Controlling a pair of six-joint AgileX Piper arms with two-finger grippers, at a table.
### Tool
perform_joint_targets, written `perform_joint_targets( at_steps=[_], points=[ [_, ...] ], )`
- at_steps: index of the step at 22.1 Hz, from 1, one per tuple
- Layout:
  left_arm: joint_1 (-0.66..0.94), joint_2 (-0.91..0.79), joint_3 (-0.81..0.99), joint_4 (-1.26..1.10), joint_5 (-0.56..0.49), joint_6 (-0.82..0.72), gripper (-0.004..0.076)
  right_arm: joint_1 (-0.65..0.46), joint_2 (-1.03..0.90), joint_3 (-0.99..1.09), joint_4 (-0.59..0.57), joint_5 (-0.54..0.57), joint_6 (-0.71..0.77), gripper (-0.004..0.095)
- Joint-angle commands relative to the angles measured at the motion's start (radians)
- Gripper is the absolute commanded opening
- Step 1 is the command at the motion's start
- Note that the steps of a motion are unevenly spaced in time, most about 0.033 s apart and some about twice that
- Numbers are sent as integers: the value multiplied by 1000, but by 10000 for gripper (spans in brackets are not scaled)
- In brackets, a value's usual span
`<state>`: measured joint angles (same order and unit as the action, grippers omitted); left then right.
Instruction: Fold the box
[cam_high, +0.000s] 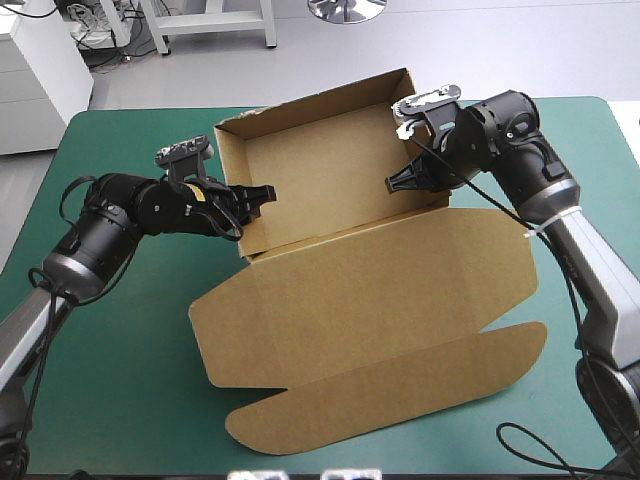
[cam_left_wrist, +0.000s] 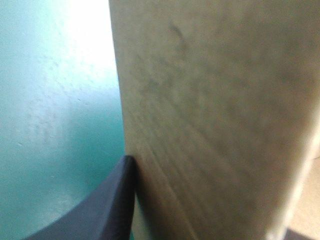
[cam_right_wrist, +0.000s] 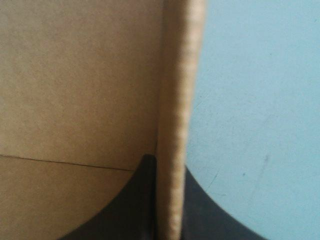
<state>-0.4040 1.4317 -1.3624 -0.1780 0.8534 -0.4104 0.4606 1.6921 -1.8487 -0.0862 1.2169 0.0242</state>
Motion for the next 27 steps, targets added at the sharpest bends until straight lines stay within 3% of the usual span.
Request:
perform_joint_targets(
  at_steps=[1,5,10,12,20,27],
  points=[
    [-8,31,-132,53,72,26,-10,2,-12,-29,-37,-15,24,-13],
    [-8,141,-262,72,168,26,-10,-5,24,-29,-46,-17,55,-13],
    [-8,345,-453,192,326,26,-10,-121,148,-29,108,5,28,-13],
    [-8,412,-483,231,361,27,-10,-141,200,-29,115,10,12,-13],
    [-8,587,-516,240,380,30,-10,-145,341,-29,108,0,-14,-13],
    [-8,596,-557,248,364,32,-10,-145,345,-33,108,-26,-6,-13]
  ],
)
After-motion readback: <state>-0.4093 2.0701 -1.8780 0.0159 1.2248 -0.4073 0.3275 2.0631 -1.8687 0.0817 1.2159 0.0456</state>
